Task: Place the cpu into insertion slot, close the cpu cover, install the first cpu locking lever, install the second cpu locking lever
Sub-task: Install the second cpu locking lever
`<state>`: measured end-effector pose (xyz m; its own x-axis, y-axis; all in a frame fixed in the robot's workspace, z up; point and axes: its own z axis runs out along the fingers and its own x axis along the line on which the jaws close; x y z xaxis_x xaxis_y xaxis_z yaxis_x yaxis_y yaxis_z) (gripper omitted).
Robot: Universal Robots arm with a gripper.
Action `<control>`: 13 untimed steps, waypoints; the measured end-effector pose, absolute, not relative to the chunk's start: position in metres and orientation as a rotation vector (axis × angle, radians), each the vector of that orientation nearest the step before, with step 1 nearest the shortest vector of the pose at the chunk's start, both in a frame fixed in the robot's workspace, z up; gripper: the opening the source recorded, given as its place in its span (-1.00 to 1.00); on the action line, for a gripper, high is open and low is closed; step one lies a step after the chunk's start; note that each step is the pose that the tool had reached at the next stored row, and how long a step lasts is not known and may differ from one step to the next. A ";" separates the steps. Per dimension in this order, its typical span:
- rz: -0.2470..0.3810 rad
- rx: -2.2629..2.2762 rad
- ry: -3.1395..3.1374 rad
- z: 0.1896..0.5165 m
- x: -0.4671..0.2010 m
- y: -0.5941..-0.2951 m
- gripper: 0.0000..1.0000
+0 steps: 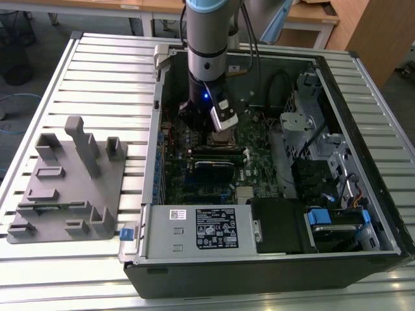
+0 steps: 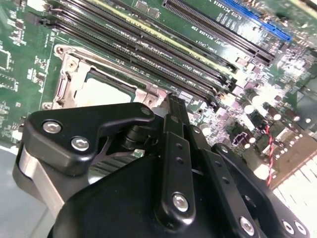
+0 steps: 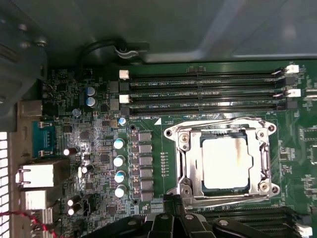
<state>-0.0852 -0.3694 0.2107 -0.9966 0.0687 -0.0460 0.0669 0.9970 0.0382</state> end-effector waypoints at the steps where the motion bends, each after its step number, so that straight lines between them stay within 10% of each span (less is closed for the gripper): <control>1: 0.057 0.105 3.092 0.212 -0.085 -0.369 -0.79; 13: 0.056 0.105 3.092 0.213 -0.073 -0.369 -0.79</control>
<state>-0.0730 -0.3693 0.2131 -0.9966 0.0687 -0.0461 0.0670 0.9970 0.0379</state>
